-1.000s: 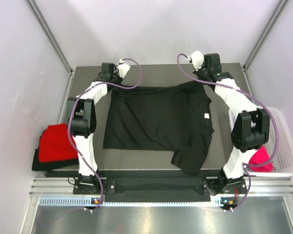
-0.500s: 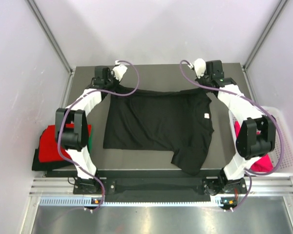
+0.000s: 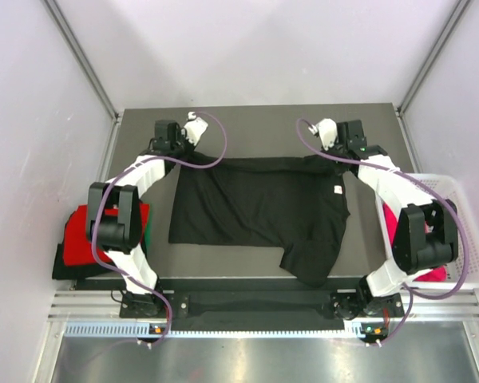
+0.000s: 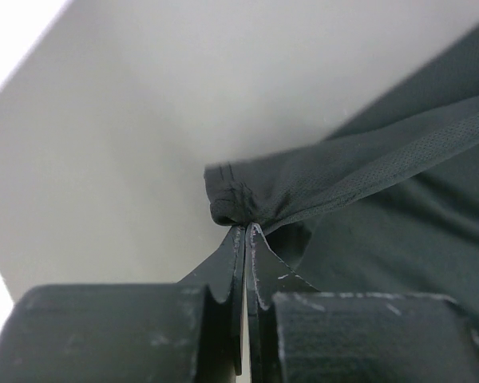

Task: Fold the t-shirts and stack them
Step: Fold the tshirt

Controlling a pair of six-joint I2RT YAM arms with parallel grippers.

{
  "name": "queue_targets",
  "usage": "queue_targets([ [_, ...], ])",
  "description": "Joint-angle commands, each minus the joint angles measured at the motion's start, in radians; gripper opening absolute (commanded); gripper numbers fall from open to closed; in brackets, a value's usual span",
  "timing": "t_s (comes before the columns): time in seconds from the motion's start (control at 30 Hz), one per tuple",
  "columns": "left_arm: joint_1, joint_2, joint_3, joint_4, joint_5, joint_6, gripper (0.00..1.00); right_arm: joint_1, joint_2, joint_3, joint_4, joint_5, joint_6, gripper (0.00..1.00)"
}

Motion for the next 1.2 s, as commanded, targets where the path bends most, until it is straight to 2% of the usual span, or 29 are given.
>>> queue_targets([
  [0.0,0.009,-0.063,-0.031,0.029,0.013,0.012,0.00,0.014,-0.073,-0.037,0.010,-0.035,0.025,0.00],
  [0.33,0.020,-0.162,-0.145,0.019,0.026,0.020,0.00,0.025,-0.120,-0.159,0.026,-0.066,0.033,0.00],
  [0.5,0.021,-0.173,-0.143,-0.034,0.032,0.007,0.01,0.026,-0.127,-0.195,0.045,-0.062,0.033,0.00],
  [0.53,0.021,-0.172,-0.125,-0.057,0.020,-0.012,0.18,0.026,-0.126,-0.195,0.043,-0.065,0.033,0.00],
  [0.6,0.043,-0.179,-0.105,-0.129,0.036,-0.142,0.35,0.026,-0.127,-0.196,0.040,-0.069,0.033,0.00],
  [0.63,0.063,-0.192,-0.096,-0.166,0.082,-0.195,0.49,0.026,-0.127,-0.199,0.045,-0.069,0.033,0.00],
  [0.67,0.113,-0.195,-0.088,-0.195,0.231,-0.286,0.59,0.025,-0.130,-0.201,0.046,-0.069,0.033,0.00],
  [0.7,0.118,-0.195,-0.083,-0.211,0.284,-0.330,0.60,0.026,-0.126,-0.198,0.046,-0.071,0.033,0.00],
  [0.77,0.181,-0.161,-0.056,-0.263,0.392,-0.423,0.60,0.026,-0.118,-0.189,0.042,-0.072,0.030,0.00],
  [0.83,0.190,-0.106,-0.011,-0.324,0.426,-0.436,0.58,0.028,-0.104,-0.172,0.037,-0.072,0.029,0.00],
  [1.17,0.210,0.063,0.136,-0.369,0.472,-0.511,0.56,0.028,-0.080,-0.172,0.039,-0.072,0.031,0.00],
])
